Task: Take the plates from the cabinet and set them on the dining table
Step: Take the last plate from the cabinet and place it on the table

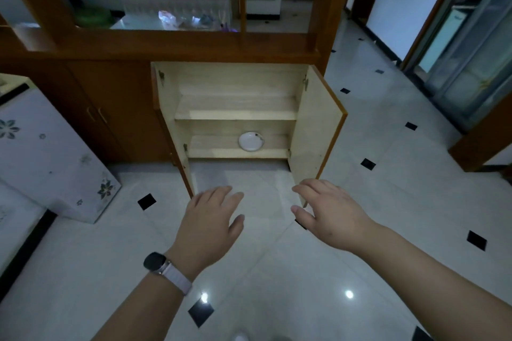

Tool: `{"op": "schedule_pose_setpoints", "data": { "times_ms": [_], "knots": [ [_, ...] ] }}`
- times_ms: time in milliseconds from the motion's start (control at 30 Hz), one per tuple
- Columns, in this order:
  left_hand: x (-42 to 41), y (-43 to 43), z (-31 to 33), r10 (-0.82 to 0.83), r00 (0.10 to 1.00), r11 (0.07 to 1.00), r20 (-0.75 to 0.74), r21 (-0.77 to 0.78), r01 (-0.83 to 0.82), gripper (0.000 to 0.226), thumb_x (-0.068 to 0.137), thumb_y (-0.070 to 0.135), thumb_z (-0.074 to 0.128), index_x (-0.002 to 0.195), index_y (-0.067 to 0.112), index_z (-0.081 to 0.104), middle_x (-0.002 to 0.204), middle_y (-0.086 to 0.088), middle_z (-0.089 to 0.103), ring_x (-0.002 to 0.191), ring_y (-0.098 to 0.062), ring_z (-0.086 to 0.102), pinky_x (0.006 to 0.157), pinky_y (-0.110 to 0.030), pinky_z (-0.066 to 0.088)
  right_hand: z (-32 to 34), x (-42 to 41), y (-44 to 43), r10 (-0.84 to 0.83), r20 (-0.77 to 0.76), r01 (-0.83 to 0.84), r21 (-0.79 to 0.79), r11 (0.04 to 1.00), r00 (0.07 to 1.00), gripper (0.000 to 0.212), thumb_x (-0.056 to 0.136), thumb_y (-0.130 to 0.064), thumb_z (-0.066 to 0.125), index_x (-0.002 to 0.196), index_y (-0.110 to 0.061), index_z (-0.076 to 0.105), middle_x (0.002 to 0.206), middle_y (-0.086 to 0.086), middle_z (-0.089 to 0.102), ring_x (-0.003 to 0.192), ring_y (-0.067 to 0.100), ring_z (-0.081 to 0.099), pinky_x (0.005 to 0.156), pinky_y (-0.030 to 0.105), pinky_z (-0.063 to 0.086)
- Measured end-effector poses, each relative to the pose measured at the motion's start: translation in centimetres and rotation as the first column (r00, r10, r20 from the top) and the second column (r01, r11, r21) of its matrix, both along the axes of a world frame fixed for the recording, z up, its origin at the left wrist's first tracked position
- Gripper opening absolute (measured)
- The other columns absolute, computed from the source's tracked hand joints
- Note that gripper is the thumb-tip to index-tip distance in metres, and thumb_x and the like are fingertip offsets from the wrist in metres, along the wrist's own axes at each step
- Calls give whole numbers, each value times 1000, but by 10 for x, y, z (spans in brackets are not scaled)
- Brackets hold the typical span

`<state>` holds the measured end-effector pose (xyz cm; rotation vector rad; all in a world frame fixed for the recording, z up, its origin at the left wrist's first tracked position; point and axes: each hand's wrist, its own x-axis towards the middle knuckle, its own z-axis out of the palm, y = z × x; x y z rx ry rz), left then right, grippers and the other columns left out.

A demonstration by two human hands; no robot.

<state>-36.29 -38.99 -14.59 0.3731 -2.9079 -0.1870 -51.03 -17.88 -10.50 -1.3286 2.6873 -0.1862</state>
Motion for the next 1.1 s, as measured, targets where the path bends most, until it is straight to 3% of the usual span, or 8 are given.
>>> {"op": "schedule_pose_setpoints", "data": {
  "times_ms": [333,467,767,933,1100],
  "knots": [
    [-78,-70,12,-11,999,1000,-38,22,12,47,87,44,41,121,20,61,125,-6,62,111,-28,58,94,-44,44,18,-82,-84,-57,-52,54,-55,997,997,51,97,-50,37,137,-20,45,139,-1,48,127,22,42,103,40,36],
    [-118,-97,7,4,1000,1000,-17,-8,-5,45,85,43,43,119,20,62,118,-5,64,106,-27,59,91,-43,46,0,-125,-114,-53,-14,52,-86,995,998,55,95,-53,34,138,-20,46,140,-1,48,127,21,42,103,41,38],
    [-240,-177,-2,99,991,995,88,-39,-96,42,85,43,46,120,24,59,128,-5,60,115,-28,56,95,-42,45,-21,-258,-193,-12,78,20,-110,994,997,49,96,-48,41,137,-22,47,138,-3,49,124,21,45,100,35,34],
    [-314,-207,0,151,983,988,101,-57,-146,48,82,44,44,122,23,62,123,-5,64,111,-27,59,90,-39,47,-22,-337,-217,-10,103,22,-116,993,995,66,84,-60,21,131,-25,51,131,-6,51,119,19,47,96,37,39],
    [-363,-231,0,163,982,986,100,-42,-159,50,82,43,45,126,24,59,122,-4,63,106,-26,59,88,-37,45,-33,-389,-244,7,118,1,-65,998,993,52,95,-53,36,138,-25,45,141,-5,45,128,19,39,103,40,35]
  ]
}}
